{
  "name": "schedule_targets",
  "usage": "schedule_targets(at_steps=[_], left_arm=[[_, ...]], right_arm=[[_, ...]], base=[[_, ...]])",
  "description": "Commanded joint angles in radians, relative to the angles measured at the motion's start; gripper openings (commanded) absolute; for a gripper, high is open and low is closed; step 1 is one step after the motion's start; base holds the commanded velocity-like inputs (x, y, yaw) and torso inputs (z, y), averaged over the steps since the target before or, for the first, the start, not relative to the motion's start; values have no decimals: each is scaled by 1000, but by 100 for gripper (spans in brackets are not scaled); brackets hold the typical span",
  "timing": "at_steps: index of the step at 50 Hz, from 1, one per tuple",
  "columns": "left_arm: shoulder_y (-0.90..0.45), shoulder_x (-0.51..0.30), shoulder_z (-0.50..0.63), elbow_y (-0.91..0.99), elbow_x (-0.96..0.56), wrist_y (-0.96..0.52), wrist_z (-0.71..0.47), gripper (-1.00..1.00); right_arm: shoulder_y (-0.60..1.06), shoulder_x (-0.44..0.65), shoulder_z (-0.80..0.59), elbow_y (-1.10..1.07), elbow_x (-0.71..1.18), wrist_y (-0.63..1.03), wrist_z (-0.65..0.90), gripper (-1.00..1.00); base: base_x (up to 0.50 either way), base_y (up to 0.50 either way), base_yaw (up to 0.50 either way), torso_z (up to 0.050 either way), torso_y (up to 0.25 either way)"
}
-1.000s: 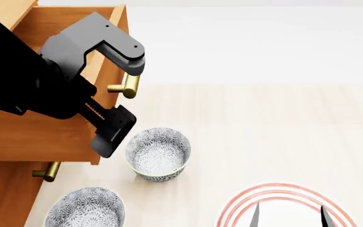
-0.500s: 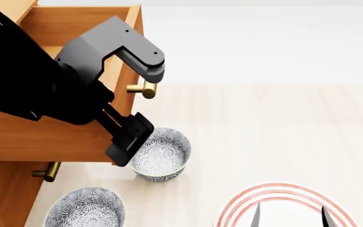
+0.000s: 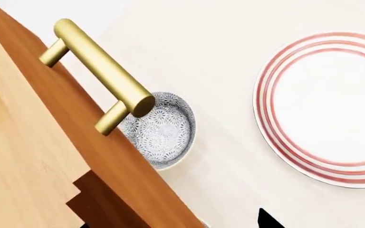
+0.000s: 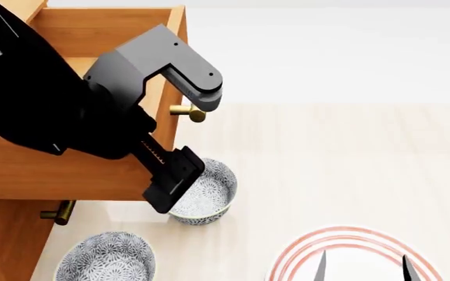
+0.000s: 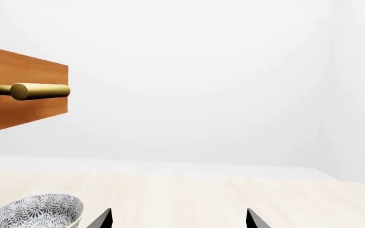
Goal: Open the top drawer of the cabinet.
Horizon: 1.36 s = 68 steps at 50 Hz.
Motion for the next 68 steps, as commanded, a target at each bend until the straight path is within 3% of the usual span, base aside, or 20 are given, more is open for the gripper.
schedule_targets(at_steps=[1,10,21,29,44,51,56,60,65,68], left_arm=[[-1,29,-46,34,-106,-1,-6,100],[-11,16,-56,64,-132,-10,-31,100],[-51,-31,-3,11,-50,17,28,100],[-61,-60,-30,35,-81,7,-21,100],[-129,-198,-134,211,-208,-34,-172,100],[-122,-326,-194,400,-222,12,-281,100],[-2,-459,-326,651,-305,162,-434,100],[176,-546,-382,843,-171,352,-500,100],[348,-634,-484,1035,-160,537,-591,100],[536,-711,-570,1177,-90,717,-641,100]], right_arm=[[1,3,0,-2,4,1,1,100],[1,4,0,1,6,-1,1,100],[6,0,-9,9,-3,0,3,100],[2,4,-6,1,-1,1,7,100],[2,4,-12,4,-7,-3,8,100],[3,5,-7,-4,-8,5,19,100],[2,16,13,-55,-3,35,44,100],[-2,27,32,-86,2,49,60,100],[0,37,44,-117,1,66,74,100],[-5,49,58,-158,2,83,87,100]], base=[[0,0,0,0,0],[0,0,0,0,1],[0,0,0,0,1],[0,0,0,0,0],[0,0,0,0,0],[0,0,0,0,0],[0,0,0,0,0],[0,0,0,0,0],[0,0,0,0,0],[0,0,0,0,0]])
